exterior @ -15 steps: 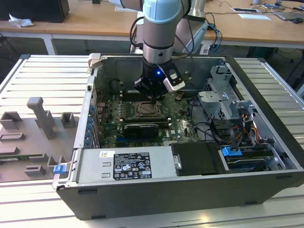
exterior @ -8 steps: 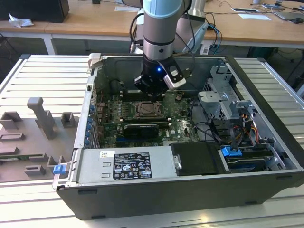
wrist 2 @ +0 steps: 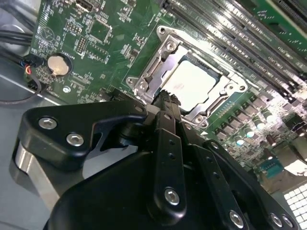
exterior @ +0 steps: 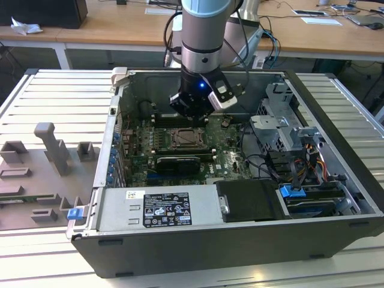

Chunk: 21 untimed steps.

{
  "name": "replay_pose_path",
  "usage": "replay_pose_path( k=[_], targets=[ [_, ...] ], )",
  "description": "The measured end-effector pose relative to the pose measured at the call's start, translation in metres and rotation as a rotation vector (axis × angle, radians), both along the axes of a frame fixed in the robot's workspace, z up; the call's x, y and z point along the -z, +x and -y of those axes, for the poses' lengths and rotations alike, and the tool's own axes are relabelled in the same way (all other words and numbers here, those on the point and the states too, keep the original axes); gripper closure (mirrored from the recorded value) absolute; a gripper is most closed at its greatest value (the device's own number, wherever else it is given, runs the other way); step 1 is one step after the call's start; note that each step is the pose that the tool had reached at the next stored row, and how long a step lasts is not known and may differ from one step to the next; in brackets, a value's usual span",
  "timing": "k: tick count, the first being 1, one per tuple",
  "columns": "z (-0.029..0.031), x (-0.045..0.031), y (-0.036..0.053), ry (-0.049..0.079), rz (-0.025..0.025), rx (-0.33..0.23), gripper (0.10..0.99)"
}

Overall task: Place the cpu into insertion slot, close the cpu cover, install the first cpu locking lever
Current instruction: 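Install the first cpu locking lever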

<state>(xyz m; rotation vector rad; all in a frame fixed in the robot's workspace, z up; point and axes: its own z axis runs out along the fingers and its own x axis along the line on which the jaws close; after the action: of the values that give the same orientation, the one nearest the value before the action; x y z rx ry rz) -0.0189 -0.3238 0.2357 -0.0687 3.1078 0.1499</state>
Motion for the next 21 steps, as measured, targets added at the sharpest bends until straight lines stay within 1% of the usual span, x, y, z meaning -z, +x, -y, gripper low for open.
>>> replay_pose_path(
  k=[3,5,6,7,8,9,11,15,16,17,18,20,21],
  targets=[
    [0.0020,-0.0009,-0.0001,0.000,-0.0001,0.000,0.980],
    [0.0021,-0.0038,0.0000,0.000,-0.0001,0.000,0.980],
    [0.0022,-0.0067,0.0000,0.000,0.0000,0.000,0.980],
    [0.0022,-0.0108,0.0000,0.000,0.0001,0.000,0.980],
    [0.0021,-0.0169,0.0000,0.000,0.0001,0.000,0.980],
    [0.0022,-0.0199,0.0000,0.000,0.0000,0.000,0.980],
    [0.0032,-0.0211,0.0001,0.000,0.0000,0.000,0.980],
    [0.0098,-0.0208,-0.0004,0.000,0.0000,0.000,0.980],
    [0.0146,-0.0205,-0.0005,0.000,0.0000,0.000,0.980],
    [0.0178,-0.0202,-0.0005,0.000,-0.0002,0.000,0.980],
    [0.0195,-0.0200,-0.0006,0.000,-0.0008,0.000,0.980],
    [0.0228,-0.0191,-0.0006,0.000,-0.0106,0.000,0.980],
    [0.0241,-0.0186,-0.0006,0.001,-0.0146,0.000,0.980]
  ],
)
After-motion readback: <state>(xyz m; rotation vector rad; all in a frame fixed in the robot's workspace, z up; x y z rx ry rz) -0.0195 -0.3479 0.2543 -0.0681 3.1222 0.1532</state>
